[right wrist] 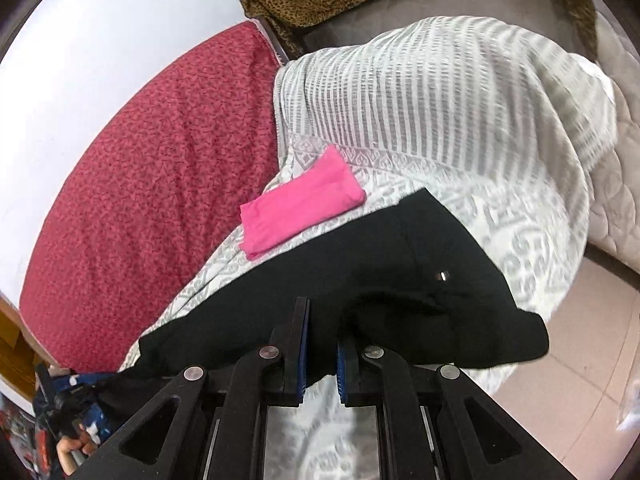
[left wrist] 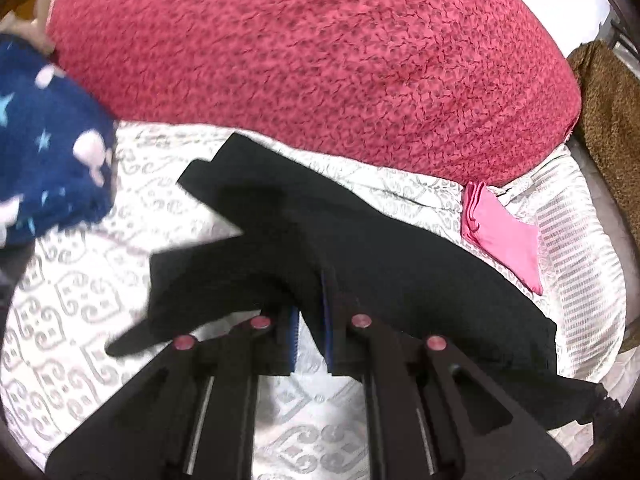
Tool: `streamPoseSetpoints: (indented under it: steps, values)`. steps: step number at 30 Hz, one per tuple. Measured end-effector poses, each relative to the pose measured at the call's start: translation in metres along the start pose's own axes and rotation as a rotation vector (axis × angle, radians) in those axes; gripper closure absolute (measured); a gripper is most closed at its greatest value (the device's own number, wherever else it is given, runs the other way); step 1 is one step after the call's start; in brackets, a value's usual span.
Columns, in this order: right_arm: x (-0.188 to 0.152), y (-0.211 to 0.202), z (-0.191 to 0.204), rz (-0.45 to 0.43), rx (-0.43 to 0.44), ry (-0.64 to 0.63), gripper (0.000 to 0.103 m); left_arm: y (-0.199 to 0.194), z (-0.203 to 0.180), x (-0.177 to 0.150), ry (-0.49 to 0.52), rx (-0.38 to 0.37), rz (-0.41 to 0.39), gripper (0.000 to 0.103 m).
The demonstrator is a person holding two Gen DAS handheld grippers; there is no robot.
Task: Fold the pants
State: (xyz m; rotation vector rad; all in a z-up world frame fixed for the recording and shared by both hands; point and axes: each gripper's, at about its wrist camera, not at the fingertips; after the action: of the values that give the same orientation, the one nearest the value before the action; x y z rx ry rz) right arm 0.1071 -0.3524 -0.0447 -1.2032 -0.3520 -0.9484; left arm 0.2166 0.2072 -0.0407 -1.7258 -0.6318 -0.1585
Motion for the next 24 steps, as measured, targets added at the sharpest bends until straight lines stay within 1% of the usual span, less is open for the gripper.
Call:
streamPoseSetpoints:
  steps: [2,3,6,8,9,11,12,14,15,16,17,18,20,21,24]
  values:
    - [0.017,0.009,0.002,0.024,-0.009,0.013,0.093,0.005,-0.013,0.018,0.025,0.029,0.008,0.092]
    - [0.031,0.019,0.006,0.051,-0.029,0.009,0.093,0.009,-0.022,0.028,0.042,0.049,0.012,0.092]
    - [0.059,0.048,0.015,0.091,-0.086,-0.019,0.093,0.030,-0.044,0.058,0.067,0.095,0.046,0.092]
    - [0.085,0.076,0.025,0.117,-0.135,-0.044,0.092,0.055,-0.058,0.080,0.067,0.131,0.085,0.092]
    - [0.095,0.089,0.029,0.129,-0.159,-0.056,0.091,0.073,-0.066,0.093,0.078,0.162,0.118,0.090]
    - [0.120,0.131,0.034,0.178,-0.223,-0.081,0.088,0.107,-0.075,0.108,0.087,0.215,0.162,0.089]
    - [0.130,0.154,0.033,0.210,-0.254,-0.084,0.086,0.122,-0.079,0.113,0.097,0.241,0.188,0.087]
    - [0.141,0.193,0.028,0.276,-0.321,-0.090,0.081,0.164,-0.087,0.120,0.121,0.313,0.254,0.078]
    - [0.144,0.217,0.023,0.323,-0.382,-0.098,0.079,0.181,-0.089,0.121,0.135,0.348,0.286,0.070]
    - [0.146,0.238,0.018,0.352,-0.454,-0.114,0.076,0.202,-0.093,0.121,0.162,0.403,0.331,0.066]
    - [0.147,0.256,0.014,0.370,-0.510,-0.139,0.064,0.215,-0.095,0.120,0.186,0.437,0.355,0.065]
    - [0.147,0.274,0.008,0.383,-0.549,-0.174,0.059,0.225,-0.096,0.117,0.214,0.467,0.370,0.065]
    - [0.147,0.286,0.002,0.379,-0.549,-0.193,0.058,0.237,-0.098,0.113,0.268,0.506,0.368,0.064]
    - [0.145,0.288,0.000,0.371,-0.543,-0.197,0.056,0.237,-0.100,0.112,0.284,0.509,0.360,0.064]
    - [0.141,0.286,0.003,0.335,-0.558,-0.250,0.055,0.229,-0.104,0.113,0.333,0.501,0.342,0.063]
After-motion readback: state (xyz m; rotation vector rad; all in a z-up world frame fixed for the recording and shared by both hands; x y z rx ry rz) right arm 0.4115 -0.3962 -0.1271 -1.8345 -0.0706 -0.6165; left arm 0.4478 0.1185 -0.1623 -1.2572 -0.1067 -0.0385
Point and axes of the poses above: each gripper's, at about its wrist camera, not at the fingertips, and y roughly the way its jaws point, z to its left, x to its top, and after that the axes turned 9 degrees about z, right-handed
